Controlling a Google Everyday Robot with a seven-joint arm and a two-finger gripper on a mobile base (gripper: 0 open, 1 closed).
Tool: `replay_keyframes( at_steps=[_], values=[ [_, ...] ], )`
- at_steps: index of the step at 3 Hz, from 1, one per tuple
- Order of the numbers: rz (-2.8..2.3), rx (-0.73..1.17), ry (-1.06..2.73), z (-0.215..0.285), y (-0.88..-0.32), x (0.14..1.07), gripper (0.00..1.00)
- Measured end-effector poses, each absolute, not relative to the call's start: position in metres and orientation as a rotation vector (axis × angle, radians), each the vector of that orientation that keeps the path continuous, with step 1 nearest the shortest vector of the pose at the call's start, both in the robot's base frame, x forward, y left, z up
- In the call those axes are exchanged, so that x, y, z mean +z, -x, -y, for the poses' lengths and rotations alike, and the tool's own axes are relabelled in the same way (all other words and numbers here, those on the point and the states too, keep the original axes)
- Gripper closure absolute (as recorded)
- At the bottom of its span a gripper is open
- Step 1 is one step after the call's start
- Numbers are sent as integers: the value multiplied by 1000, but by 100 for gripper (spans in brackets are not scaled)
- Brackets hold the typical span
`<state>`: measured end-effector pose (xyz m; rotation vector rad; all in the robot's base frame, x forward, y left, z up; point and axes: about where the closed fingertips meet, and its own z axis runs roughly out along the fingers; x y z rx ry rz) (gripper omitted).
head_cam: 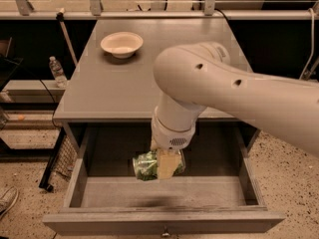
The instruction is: Place green can into top drawer
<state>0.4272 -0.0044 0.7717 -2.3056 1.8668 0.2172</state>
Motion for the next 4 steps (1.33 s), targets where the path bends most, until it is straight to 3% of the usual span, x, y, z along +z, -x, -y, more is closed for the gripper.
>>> replay_keyframes(
  at_steps=[4],
  values=[
    [-1935, 260, 2153, 2, -449, 676, 100]
  ],
)
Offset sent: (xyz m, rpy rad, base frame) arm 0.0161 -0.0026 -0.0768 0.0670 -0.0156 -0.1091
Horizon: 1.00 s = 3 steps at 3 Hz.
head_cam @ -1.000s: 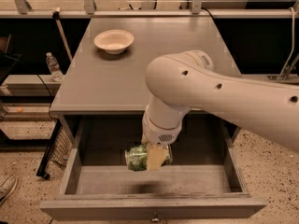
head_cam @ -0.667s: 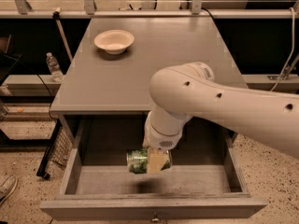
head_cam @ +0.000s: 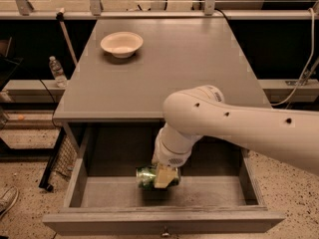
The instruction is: Place green can into top drawer
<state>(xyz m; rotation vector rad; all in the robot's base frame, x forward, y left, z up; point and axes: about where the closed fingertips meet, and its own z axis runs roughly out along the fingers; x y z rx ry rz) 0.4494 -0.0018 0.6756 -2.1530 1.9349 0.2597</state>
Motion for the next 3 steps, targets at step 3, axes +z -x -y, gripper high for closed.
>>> replay_keyframes(
  at_steps=[3],
  values=[
    [-1884, 291, 2144, -17, -463, 664, 100]
  ],
)
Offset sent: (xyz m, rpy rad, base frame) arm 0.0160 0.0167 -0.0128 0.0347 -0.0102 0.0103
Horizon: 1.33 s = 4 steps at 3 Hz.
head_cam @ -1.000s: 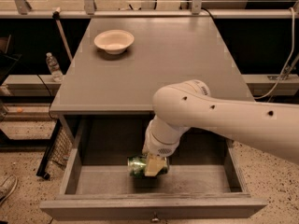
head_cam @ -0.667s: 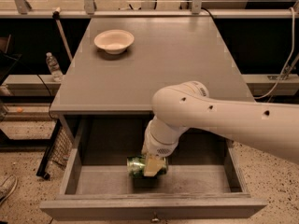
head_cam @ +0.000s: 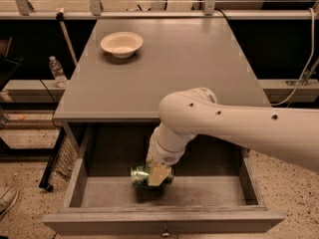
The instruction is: Place green can into top drawer
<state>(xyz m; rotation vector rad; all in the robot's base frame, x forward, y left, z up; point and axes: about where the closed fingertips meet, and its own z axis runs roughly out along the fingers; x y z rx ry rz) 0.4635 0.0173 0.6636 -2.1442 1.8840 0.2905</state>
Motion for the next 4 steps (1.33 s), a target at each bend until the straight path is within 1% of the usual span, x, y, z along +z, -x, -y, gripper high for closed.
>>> replay_keyframes(
  at_steps=[1, 3, 4],
  values=[
    [-1884, 289, 2146, -17, -463, 664, 82],
    [-1881, 286, 2151, -18, -462, 664, 36],
    [-1880, 285, 2153, -18, -461, 664, 12]
  ],
)
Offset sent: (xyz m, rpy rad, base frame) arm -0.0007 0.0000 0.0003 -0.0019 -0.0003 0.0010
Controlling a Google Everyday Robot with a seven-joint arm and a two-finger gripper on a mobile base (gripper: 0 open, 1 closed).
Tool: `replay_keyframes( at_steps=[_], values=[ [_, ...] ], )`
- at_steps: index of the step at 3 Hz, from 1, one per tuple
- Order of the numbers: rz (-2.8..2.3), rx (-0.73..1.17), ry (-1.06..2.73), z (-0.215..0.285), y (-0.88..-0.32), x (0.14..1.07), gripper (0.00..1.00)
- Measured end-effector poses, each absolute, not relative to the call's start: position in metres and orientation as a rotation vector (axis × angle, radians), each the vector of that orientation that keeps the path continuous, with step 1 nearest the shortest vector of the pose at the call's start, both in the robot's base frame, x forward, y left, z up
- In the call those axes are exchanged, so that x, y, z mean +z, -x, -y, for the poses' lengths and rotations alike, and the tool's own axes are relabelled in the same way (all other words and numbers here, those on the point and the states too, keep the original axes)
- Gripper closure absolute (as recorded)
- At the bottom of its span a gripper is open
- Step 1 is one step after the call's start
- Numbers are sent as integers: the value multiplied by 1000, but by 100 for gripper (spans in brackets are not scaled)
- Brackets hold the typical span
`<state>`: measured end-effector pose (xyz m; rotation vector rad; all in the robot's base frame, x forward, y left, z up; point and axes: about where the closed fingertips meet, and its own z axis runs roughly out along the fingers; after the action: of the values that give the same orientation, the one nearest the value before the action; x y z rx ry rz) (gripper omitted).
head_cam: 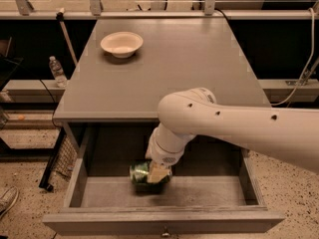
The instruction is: Place green can into top drawer
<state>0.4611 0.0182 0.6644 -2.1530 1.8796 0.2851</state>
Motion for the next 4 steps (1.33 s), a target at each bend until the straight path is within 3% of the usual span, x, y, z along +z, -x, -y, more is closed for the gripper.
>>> replay_keyframes(
  at_steps=[1, 2, 4],
  values=[
    [-1878, 284, 2155, -18, -461, 665, 0],
    [-1878, 284, 2155, -18, -461, 665, 0],
    [-1973, 193, 2084, 29, -459, 683, 0]
  ],
)
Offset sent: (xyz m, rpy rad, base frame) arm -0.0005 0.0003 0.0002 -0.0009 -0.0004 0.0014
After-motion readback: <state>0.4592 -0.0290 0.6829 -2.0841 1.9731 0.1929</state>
